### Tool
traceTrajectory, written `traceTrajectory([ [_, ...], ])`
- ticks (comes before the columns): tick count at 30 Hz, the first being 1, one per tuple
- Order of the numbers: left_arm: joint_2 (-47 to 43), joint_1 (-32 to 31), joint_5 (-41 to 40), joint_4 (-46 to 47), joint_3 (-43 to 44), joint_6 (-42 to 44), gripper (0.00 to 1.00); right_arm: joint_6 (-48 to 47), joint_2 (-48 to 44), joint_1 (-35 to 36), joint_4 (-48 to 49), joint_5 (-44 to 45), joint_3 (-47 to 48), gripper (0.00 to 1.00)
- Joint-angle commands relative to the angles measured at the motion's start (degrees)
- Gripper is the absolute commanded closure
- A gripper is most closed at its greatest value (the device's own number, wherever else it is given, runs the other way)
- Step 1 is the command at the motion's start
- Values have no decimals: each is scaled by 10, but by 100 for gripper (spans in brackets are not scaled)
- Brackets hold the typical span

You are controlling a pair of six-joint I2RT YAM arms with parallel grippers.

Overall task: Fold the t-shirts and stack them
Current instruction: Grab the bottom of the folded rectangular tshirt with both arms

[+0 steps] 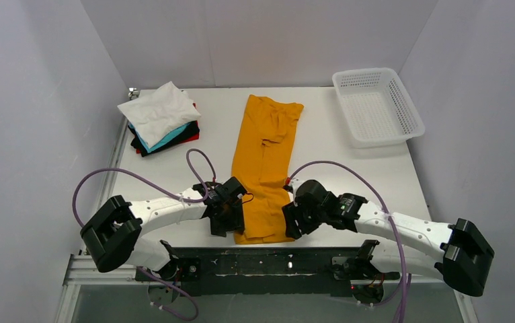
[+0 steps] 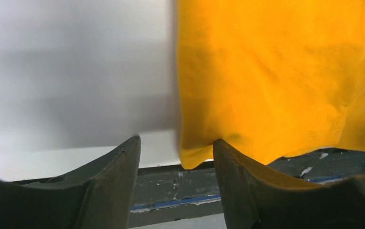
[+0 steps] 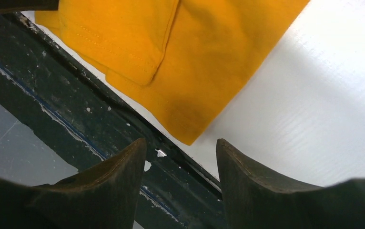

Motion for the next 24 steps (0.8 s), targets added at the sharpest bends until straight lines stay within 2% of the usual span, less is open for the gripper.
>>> traceTrajectory([
  [1,26,-2,43,-18,-17,-23,49,13,29,26,43,14,4,38],
  [5,25,-15,46,-8,-41,-45,57,19,67,46,58,-5,2,42],
  [11,22,-19,46,-6,-58,-54,66,44,123,53,60,10,8,46],
  [12,23,-20,48,-5,-57,-53,70,46,133,54,58,9,12,47],
  [14,28,-22,48,-6,-54,-52,84,55,153,55,51,9,17,51],
  [15,31,-22,49,-8,-52,-52,95,60,160,55,49,11,18,54],
  [16,34,-22,49,-12,-49,-53,100,65,166,54,46,14,18,59],
  [22,9,-32,42,-78,-31,-60,100,103,140,59,-28,18,30,97],
  [24,-8,-37,51,-108,-27,-56,100,123,119,61,-70,-2,40,99],
])
